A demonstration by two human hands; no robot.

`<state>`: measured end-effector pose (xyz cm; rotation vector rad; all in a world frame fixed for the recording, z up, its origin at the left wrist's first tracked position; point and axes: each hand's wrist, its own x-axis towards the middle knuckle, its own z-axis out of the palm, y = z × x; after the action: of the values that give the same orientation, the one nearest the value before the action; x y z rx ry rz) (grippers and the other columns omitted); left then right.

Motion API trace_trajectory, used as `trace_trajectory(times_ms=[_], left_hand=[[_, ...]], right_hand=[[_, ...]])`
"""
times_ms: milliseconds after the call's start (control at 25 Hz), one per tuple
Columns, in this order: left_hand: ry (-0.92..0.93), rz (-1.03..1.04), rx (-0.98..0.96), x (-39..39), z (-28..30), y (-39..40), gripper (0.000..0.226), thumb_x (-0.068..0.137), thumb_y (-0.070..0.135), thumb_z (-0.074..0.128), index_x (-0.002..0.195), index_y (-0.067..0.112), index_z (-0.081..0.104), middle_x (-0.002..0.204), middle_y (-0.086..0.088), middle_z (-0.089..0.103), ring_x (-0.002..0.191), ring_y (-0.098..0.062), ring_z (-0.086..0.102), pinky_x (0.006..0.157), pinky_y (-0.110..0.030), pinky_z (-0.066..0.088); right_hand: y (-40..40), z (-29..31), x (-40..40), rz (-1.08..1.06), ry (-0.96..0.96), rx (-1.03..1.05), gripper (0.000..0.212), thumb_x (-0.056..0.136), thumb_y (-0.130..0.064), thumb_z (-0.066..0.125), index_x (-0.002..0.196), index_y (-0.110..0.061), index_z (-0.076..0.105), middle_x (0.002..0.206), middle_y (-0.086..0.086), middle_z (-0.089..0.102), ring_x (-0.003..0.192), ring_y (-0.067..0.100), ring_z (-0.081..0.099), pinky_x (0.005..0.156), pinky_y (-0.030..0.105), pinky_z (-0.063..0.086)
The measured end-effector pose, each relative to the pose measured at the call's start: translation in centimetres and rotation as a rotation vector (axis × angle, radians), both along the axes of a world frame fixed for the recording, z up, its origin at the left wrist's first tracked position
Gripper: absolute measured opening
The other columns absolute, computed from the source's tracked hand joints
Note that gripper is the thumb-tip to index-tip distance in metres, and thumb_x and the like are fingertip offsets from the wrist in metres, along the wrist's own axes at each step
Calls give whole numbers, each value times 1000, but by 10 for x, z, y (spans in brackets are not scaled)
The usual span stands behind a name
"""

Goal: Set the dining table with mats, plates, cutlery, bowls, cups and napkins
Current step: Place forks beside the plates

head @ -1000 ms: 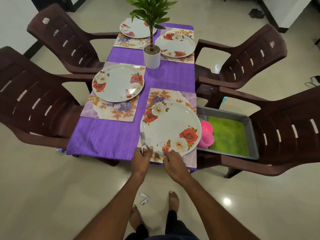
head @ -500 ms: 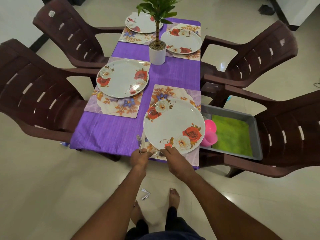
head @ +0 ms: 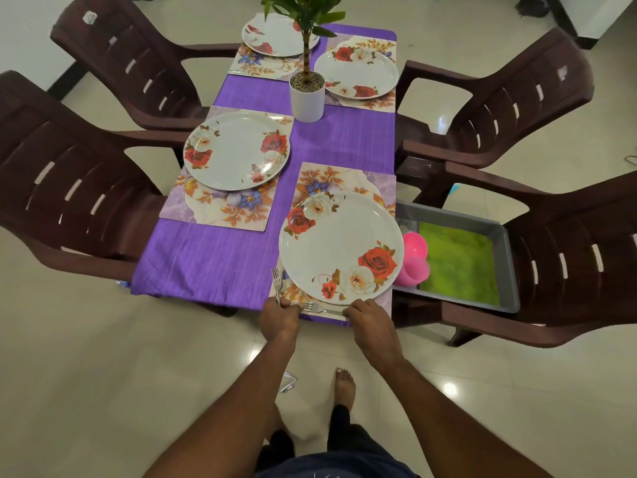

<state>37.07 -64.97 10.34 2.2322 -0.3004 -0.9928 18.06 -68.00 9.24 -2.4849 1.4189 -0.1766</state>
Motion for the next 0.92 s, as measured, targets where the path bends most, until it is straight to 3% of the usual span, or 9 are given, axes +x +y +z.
trace_trajectory(times_ms=[200, 360, 520, 680, 760, 920], left_hand=[[-102, -124, 10, -2, 4, 0, 30, 83, 15, 81, 105, 3, 65, 95, -7, 65, 86, -23, 59, 71, -30, 42], [-91, -101, -30, -1, 0, 3, 28, 86, 20, 80, 103, 4, 65, 96, -8, 69, 87, -25, 64, 71, -29, 44], [-112, -35, -128, -1, 7, 7, 21, 101, 23, 58, 94, 5, 63, 87, -8, 65, 84, -29, 62, 65, -29, 39], [-21, 60, -230, 14, 0, 15, 31, 107, 20, 43, 93, 11, 69, 88, -6, 72, 86, -25, 65, 78, -36, 49], [27, 62, -300, 22, -1, 20, 30, 108, 19, 46, 88, 12, 68, 81, -4, 71, 75, -18, 63, 77, -36, 54], [168, 14, -440, 43, 13, 26, 22, 104, 11, 55, 89, 7, 70, 77, -7, 72, 65, -11, 61, 62, -19, 51]], right_hand=[[3, -1, -2, -48, -45, 5, 30, 67, -5, 89, 93, -18, 79, 90, -3, 73, 85, 19, 66, 62, 31, 55], [4, -3, -3, -51, -77, -3, 29, 68, -7, 90, 93, -15, 79, 93, 0, 74, 87, 20, 68, 61, 32, 56], [4, -4, -6, -102, -168, -5, 23, 81, -5, 79, 102, -12, 75, 101, 1, 73, 95, 22, 66, 68, 35, 57], [2, 9, 17, -220, -368, 18, 21, 90, -8, 69, 110, -15, 72, 108, -3, 71, 101, 16, 60, 82, 28, 50], [-5, 15, 41, -244, -475, 117, 19, 93, -12, 66, 112, -16, 70, 107, -4, 70, 98, 14, 60, 82, 26, 48], [-22, 42, 98, -343, -735, 475, 22, 93, -17, 68, 115, -15, 70, 94, -5, 69, 83, 7, 64, 75, 30, 56]])
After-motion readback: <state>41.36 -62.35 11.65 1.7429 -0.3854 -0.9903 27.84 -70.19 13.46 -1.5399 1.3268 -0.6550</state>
